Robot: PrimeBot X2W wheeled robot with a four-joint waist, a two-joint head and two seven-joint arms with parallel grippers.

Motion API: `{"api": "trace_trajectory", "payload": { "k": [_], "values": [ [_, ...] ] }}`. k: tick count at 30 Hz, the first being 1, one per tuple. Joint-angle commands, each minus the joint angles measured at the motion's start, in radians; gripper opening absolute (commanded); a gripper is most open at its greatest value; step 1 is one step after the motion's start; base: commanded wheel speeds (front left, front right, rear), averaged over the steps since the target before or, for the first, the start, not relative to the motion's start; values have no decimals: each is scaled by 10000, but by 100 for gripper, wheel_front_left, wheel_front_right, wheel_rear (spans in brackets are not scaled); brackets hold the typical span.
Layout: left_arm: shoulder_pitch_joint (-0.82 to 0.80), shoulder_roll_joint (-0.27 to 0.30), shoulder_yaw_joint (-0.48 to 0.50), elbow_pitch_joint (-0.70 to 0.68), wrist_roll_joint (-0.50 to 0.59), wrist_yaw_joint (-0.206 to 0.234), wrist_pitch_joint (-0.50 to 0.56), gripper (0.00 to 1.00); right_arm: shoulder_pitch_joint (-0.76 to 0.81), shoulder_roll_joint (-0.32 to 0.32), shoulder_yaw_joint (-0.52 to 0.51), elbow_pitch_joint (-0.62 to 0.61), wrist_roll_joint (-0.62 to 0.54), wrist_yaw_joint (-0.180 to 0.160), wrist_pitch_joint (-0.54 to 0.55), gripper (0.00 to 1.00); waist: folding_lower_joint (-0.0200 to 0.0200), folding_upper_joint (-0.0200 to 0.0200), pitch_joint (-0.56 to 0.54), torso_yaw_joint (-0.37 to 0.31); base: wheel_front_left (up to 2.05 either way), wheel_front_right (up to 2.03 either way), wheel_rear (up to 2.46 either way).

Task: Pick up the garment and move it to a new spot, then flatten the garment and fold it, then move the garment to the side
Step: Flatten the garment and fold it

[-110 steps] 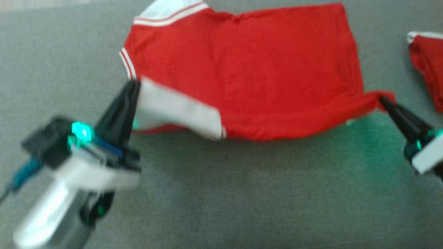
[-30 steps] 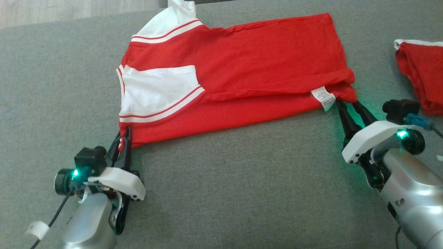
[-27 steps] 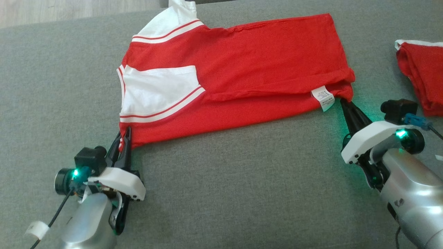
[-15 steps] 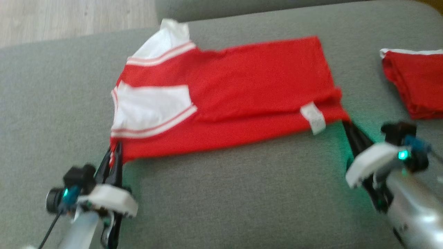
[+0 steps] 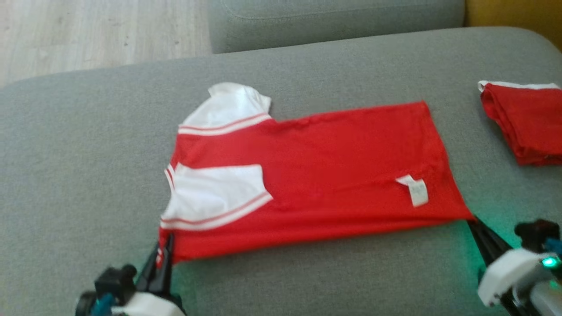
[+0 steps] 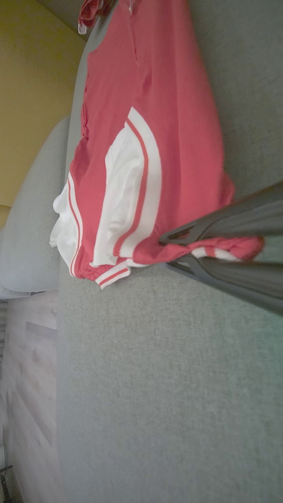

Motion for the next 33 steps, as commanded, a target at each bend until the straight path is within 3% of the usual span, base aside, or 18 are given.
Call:
{"api": "trace_trajectory", "payload": {
  "k": [1,7,12,13,14,15,16,23,28,33],
  "values": [
    [-90,191,359,-319,-75,52,-14,0,116,-513,-2,-151,118,65,-71,0,1,-1,-34,43,0,0,0],
    [692,157,167,-855,-190,125,187,0,908,-972,-130,-386,409,65,104,0,1,-1,-204,166,0,0,0],
    [1010,172,123,-1023,-296,208,344,0,1464,-995,-491,-602,556,65,231,0,1,-1,-185,179,0,0,0],
    [1029,171,119,-1032,-310,236,386,4,1530,-983,-604,-631,563,65,232,0,1,-1,-172,171,0,0,0],
    [1034,173,104,-1029,-329,241,447,45,1580,-958,-724,-655,561,65,230,67,1,-1,-159,159,0,0,0],
    [1028,188,82,-1020,-335,249,528,95,1628,-928,-803,-698,535,65,247,100,1,-1,-146,139,0,0,0],
    [989,221,57,-1043,-295,259,550,100,1654,-896,-900,-756,500,65,244,100,1,-1,-134,101,0,0,0],
    [20,664,127,-1739,-195,165,1055,100,1715,-684,-1581,-1539,-40,65,205,100,1,-1,104,-293,0,0,0],
    [-2213,1272,72,-2162,33,-282,2144,100,1637,-478,-1984,-2326,-542,65,460,100,1,-1,618,-682,0,0,0],
    [-4899,1624,-251,-1546,71,-689,3663,100,1273,-272,-2071,-3121,-943,65,759,100,1,-1,1422,-1269,0,0,0]
  ]
}}
